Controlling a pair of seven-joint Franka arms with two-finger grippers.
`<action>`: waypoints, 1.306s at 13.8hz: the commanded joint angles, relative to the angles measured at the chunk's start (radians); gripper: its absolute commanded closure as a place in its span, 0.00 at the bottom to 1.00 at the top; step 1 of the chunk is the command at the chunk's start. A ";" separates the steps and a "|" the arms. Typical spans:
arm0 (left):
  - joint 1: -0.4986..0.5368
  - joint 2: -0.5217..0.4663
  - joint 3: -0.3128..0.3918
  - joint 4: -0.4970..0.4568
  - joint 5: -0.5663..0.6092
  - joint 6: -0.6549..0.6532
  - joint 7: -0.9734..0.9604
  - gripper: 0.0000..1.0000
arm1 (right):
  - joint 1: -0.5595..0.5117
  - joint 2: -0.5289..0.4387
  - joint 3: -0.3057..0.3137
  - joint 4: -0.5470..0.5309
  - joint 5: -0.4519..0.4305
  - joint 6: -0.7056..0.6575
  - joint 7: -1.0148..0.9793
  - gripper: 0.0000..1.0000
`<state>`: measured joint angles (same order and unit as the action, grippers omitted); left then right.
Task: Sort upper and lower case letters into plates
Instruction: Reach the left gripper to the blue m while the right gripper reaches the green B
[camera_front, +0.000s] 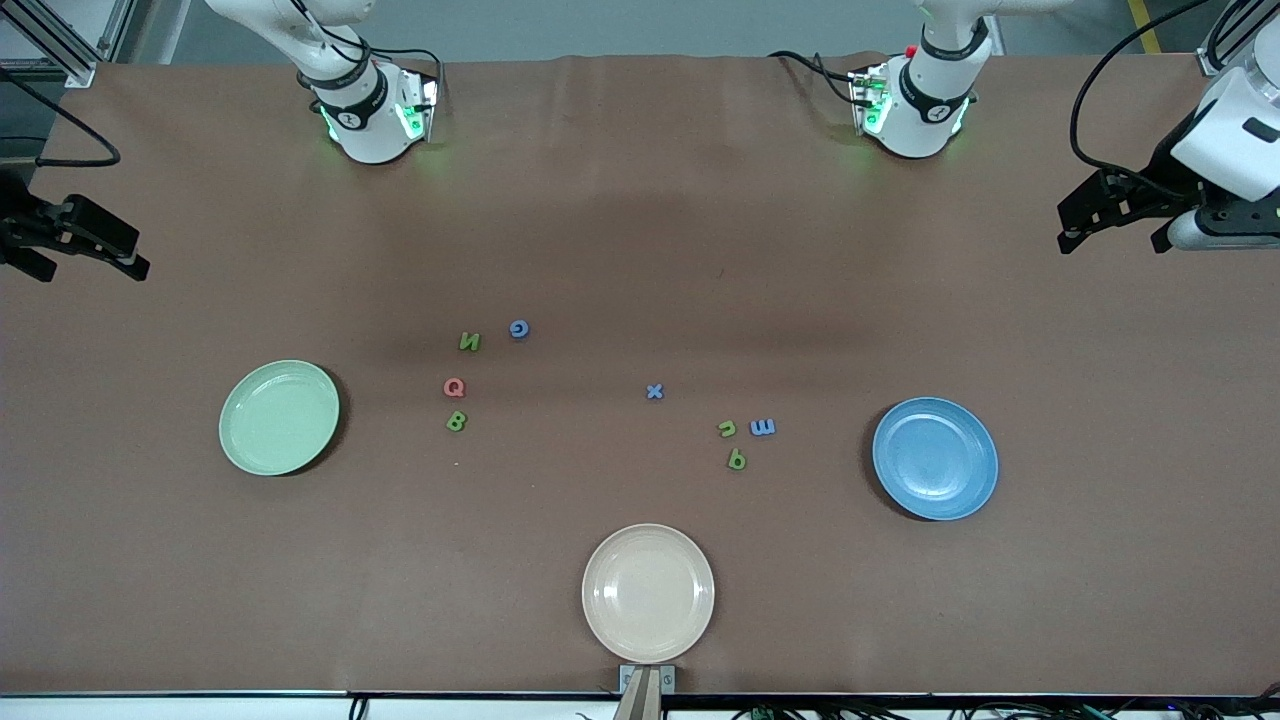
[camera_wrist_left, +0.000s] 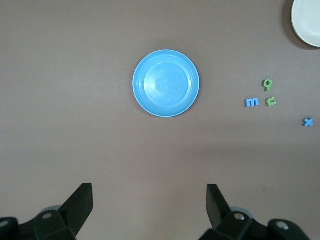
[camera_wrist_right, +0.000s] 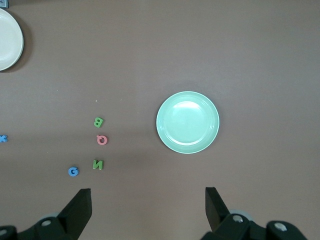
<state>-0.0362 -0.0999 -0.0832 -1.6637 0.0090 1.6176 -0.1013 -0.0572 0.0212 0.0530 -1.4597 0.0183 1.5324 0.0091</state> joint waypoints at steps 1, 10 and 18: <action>0.006 0.008 0.000 0.025 -0.020 -0.022 0.029 0.00 | -0.010 0.006 0.008 0.018 -0.003 -0.015 -0.006 0.00; -0.014 0.127 -0.016 0.036 -0.017 -0.009 0.002 0.00 | -0.001 0.008 0.010 0.016 -0.004 -0.012 -0.003 0.00; -0.056 0.305 -0.164 -0.142 -0.001 0.370 -0.380 0.00 | 0.068 0.063 0.016 -0.103 0.006 0.024 0.028 0.00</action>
<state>-0.0835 0.1556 -0.2359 -1.7826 0.0072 1.9025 -0.4393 -0.0199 0.0875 0.0686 -1.4882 0.0218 1.5226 0.0123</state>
